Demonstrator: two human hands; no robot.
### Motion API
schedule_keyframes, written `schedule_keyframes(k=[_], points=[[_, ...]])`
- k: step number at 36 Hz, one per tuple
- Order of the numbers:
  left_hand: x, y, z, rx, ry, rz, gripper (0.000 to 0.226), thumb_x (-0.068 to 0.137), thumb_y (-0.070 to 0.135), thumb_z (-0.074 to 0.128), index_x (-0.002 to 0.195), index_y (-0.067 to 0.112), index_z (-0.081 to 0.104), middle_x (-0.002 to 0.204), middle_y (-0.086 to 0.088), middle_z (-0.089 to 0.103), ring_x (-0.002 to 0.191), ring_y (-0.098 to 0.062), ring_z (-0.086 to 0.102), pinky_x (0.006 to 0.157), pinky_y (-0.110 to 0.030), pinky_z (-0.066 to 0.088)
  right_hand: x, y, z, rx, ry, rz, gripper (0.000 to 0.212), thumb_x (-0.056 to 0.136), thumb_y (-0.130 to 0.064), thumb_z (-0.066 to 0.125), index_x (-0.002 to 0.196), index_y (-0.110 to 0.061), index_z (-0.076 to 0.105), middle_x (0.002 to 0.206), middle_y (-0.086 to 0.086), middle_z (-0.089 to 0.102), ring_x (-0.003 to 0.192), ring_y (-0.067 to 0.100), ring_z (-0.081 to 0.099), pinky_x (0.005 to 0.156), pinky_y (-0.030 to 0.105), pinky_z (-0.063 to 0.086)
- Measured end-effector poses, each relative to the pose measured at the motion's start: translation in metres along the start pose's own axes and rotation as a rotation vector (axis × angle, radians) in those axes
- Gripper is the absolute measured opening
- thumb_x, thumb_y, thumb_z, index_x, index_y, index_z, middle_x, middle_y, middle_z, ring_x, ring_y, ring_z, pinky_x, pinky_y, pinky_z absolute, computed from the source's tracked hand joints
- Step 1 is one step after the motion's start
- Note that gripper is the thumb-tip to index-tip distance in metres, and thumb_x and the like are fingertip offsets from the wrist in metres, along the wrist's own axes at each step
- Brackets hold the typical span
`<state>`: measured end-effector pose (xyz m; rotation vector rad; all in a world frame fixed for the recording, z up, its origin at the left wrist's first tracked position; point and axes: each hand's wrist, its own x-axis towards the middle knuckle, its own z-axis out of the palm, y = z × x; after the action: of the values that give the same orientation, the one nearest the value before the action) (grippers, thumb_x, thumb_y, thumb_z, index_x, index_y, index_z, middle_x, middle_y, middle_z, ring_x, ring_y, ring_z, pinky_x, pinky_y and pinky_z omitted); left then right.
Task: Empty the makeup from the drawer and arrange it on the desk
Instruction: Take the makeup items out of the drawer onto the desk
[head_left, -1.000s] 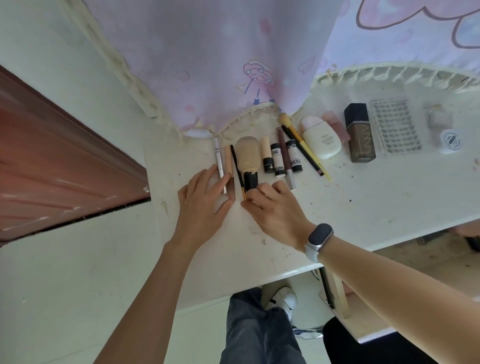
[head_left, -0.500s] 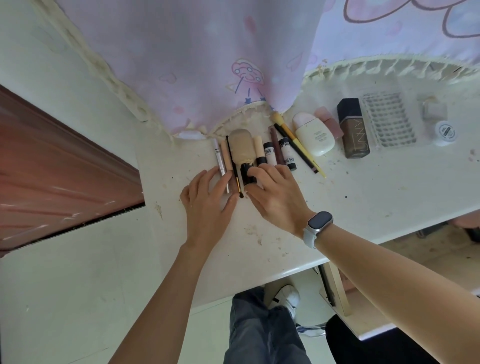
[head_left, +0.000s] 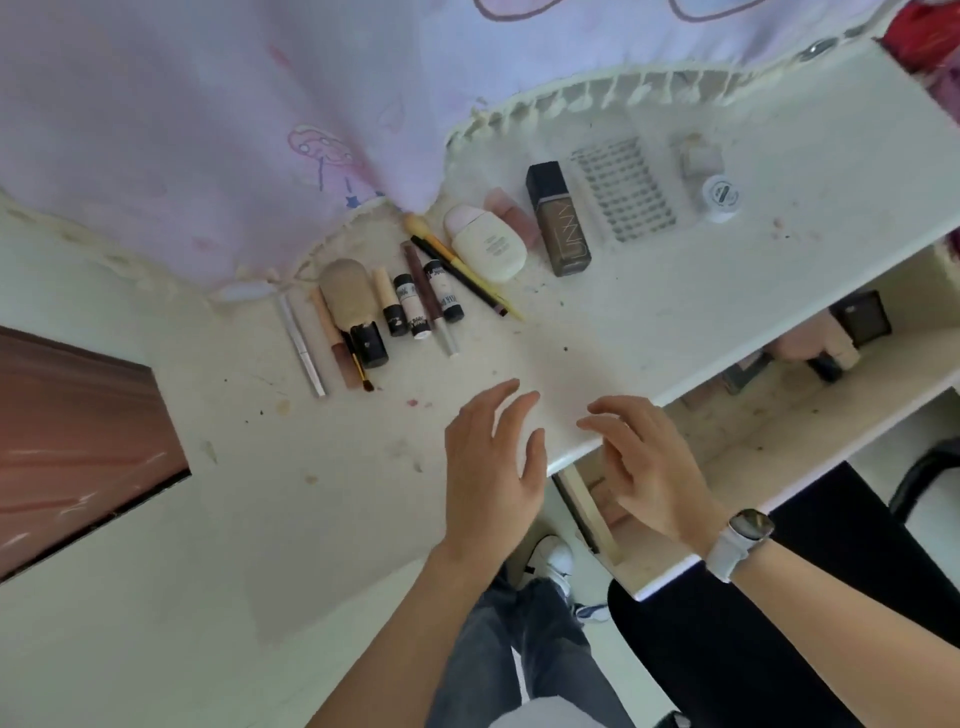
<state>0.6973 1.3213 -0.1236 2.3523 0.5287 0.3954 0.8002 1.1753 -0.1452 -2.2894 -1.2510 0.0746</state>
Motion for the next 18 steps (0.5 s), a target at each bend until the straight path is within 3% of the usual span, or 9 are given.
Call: schedule_keyframes(k=[4, 7, 14, 18], points=[[-0.014, 0.041, 0.042, -0.073, -0.120, 0.173, 0.025, 0.082, 0.004, 0.063, 0.107, 0.003, 0.066, 0.112, -0.011, 0.063, 0.097, -0.026, 0.062, 0.080, -0.036, 0.053, -0.050, 0.038, -0.023, -0.045, -0.004, 0.170, 0.022, 0.081, 0.001, 0.054, 0.098, -0.001, 0.068, 0.101, 0.014, 0.064, 0.094, 0.024, 0.056, 0.080, 0.037, 0.048], [-0.022, 0.066, 0.075, -0.105, -0.257, 0.244, 0.026, 0.080, 0.000, 0.065, 0.106, 0.002, 0.066, 0.108, -0.012, 0.064, 0.096, -0.026, 0.063, 0.081, -0.036, 0.054, -0.081, 0.066, -0.037, -0.088, -0.019, 0.327, 0.029, 0.072, 0.014, 0.064, 0.099, 0.002, 0.067, 0.099, 0.017, 0.064, 0.090, 0.033, 0.061, 0.074, 0.045, 0.053], [-0.002, 0.096, 0.159, 0.025, -0.567, 0.139, 0.039, 0.094, 0.014, 0.046, 0.133, 0.009, 0.046, 0.134, -0.008, 0.046, 0.123, -0.021, 0.044, 0.101, -0.036, 0.040, -0.115, 0.131, -0.063, -0.188, 0.044, 0.589, 0.028, 0.081, 0.007, 0.057, 0.106, 0.002, 0.065, 0.104, 0.017, 0.065, 0.091, 0.036, 0.062, 0.081, 0.046, 0.047], [0.024, 0.103, 0.207, 0.157, -0.641, 0.202, 0.045, 0.094, 0.016, 0.042, 0.139, 0.014, 0.037, 0.145, -0.008, 0.033, 0.131, -0.024, 0.034, 0.105, -0.041, 0.036, -0.105, 0.181, -0.074, -0.252, 0.051, 0.649, 0.031, 0.086, -0.001, 0.050, 0.115, -0.001, 0.061, 0.112, 0.017, 0.061, 0.098, 0.037, 0.058, 0.089, 0.044, 0.041]])
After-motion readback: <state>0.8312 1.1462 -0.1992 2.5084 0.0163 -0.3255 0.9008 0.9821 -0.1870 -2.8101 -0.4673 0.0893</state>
